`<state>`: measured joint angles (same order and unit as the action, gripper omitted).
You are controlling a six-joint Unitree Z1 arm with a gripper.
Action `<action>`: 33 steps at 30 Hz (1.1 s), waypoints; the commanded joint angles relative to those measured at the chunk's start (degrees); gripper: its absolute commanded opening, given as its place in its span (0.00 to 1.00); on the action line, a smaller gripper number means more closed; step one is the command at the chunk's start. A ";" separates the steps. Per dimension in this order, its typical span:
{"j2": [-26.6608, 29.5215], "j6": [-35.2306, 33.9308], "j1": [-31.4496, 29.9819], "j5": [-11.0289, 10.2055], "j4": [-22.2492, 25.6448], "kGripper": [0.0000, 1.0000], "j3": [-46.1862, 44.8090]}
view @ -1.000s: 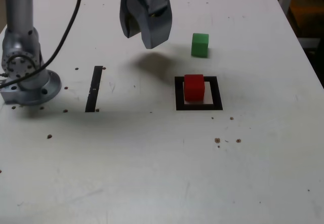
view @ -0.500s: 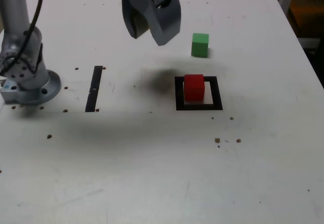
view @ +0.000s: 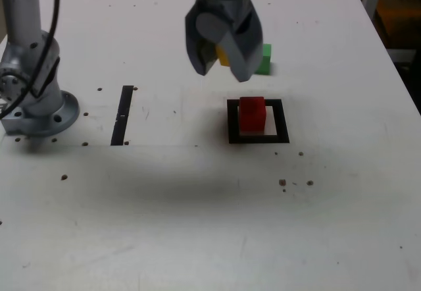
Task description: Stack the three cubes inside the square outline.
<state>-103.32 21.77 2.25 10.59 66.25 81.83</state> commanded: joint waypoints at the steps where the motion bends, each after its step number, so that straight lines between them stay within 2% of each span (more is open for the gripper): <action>1: -0.45 -2.56 -0.81 0.12 0.04 0.21 0.88; 16: -5.08 -19.02 -7.72 -0.02 0.69 0.21 3.24; 26: -8.77 -25.07 -10.34 -0.08 1.48 0.21 6.51; 33: -11.25 -28.20 -10.67 -1.34 -0.33 0.21 6.60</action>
<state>-114.15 -6.36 -8.26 9.36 65.99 88.17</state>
